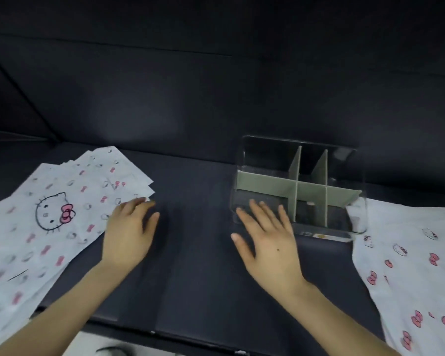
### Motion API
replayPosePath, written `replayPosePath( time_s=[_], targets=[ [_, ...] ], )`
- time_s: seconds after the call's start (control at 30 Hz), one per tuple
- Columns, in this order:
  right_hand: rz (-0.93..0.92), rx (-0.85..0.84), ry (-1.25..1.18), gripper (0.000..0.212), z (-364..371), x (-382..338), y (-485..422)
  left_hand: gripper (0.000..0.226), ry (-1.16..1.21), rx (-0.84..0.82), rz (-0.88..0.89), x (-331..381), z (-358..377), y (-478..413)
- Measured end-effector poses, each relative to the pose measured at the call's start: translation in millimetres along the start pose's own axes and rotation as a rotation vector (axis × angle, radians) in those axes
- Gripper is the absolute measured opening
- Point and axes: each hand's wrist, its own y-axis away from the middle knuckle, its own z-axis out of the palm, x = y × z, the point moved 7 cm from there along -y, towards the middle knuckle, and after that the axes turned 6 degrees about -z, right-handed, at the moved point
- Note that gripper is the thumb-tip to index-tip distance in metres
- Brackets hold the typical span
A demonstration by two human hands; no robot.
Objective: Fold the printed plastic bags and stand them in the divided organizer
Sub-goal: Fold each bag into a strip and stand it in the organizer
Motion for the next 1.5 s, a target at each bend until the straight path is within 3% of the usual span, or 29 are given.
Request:
replayPosePath(
  time_s=[0.1, 0.2, 0.27, 0.4, 0.57, 0.67, 0.77, 0.9, 1.03, 1.13, 1.23, 1.37, 1.43, 1.5],
  targets=[
    [-0.121, -0.107, -0.030, 0.047, 32.7, -37.6, -7.1, 0.062, -0.226, -0.013, -0.160, -76.1, -7.9, -11.1],
    [-0.159, -0.197, 0.001, 0.047, 59.9, -54.9, -8.1, 0.063, -0.315, -0.152, -0.405, -137.7, 1.8, -16.9],
    [-0.151, -0.233, 0.020, 0.047, 71.9, -58.4, -7.2, 0.060, -0.347, -0.171, -0.432, -155.1, 11.1, -15.3],
    [-0.131, -0.285, 0.019, 0.047, 88.5, -63.3, 1.8, 0.043, -0.298, -0.114, -0.311, -158.5, 20.8, -16.9],
    [-0.028, -0.233, -0.137, 0.049, 88.3, -72.3, -6.2, 0.055, 0.049, -0.020, -0.184, -137.6, 7.0, -4.9],
    [0.039, -0.212, -0.315, 0.072, 74.1, -71.3, -14.4, 0.040, 0.337, -0.134, -0.047, -102.8, 3.8, 27.4],
    [-0.023, -0.360, -0.428, 0.085, 65.9, -72.9, -7.8, 0.037, 0.470, -0.378, 0.149, -76.5, 12.9, 58.1],
    [-0.024, -0.433, -0.466, 0.093, 51.3, -64.6, 5.6, 0.040, 0.458, -0.554, 0.325, -58.9, 27.9, 79.0],
    [-0.161, -0.589, -0.242, 0.083, 64.3, -54.4, 24.6, 0.042, 0.275, -0.527, 0.579, -47.8, 39.3, 89.7],
    [-0.196, -0.580, -0.208, 0.071, 78.7, -45.5, 48.0, 0.049, 0.291, -0.472, 0.523, -50.7, 33.4, 84.9],
    [-0.172, -0.314, -0.194, 0.037, 63.4, -41.1, 49.5, 0.049, 0.368, -0.379, 0.401, -57.0, 20.2, 85.7],
    [-0.186, -0.153, -0.148, 0.027, 49.4, -49.2, 52.8, 0.048, 0.474, -0.366, 0.392, -55.5, 10.6, 105.6],
    [-0.046, -0.223, -0.156, 0.037, 43.4, -49.7, 51.5, 0.050, 0.525, -0.421, 0.370, -53.3, 5.8, 113.2],
    [0.200, -0.426, -0.348, 0.052, 39.7, -45.0, 49.8, 0.051, 0.591, -0.501, 0.364, -48.6, -1.7, 119.6]
  ],
)
